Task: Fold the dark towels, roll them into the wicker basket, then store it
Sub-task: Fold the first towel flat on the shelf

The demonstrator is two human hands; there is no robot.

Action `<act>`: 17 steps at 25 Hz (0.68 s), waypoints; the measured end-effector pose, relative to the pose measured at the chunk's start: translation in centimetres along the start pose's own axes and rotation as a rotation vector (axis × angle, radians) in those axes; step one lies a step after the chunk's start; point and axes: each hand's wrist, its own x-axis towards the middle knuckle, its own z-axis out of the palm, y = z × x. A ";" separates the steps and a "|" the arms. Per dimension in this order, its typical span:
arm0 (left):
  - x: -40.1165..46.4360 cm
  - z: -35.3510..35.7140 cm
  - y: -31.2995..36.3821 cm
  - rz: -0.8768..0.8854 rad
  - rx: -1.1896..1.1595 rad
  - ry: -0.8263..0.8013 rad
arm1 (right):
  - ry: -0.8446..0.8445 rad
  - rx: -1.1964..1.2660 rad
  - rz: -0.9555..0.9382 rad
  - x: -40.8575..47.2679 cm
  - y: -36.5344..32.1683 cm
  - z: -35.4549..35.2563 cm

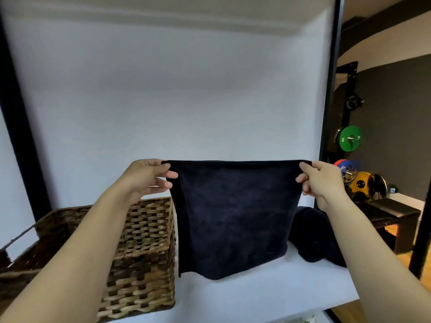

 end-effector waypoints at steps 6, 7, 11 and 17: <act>-0.4 -0.6 2.6 0.048 -0.150 -0.080 | 0.007 0.497 -0.015 -2.6 -3.8 0.1; -0.3 -0.2 2.9 0.066 -0.119 -0.061 | 0.012 0.504 -0.031 -2.7 -4.0 0.0; 0.0 2.2 3.6 0.136 -0.024 0.044 | -0.009 0.540 -0.053 -2.5 -4.9 -1.0; -1.0 5.0 3.2 0.055 -0.083 0.087 | -0.106 0.605 0.101 -1.3 -3.7 -3.4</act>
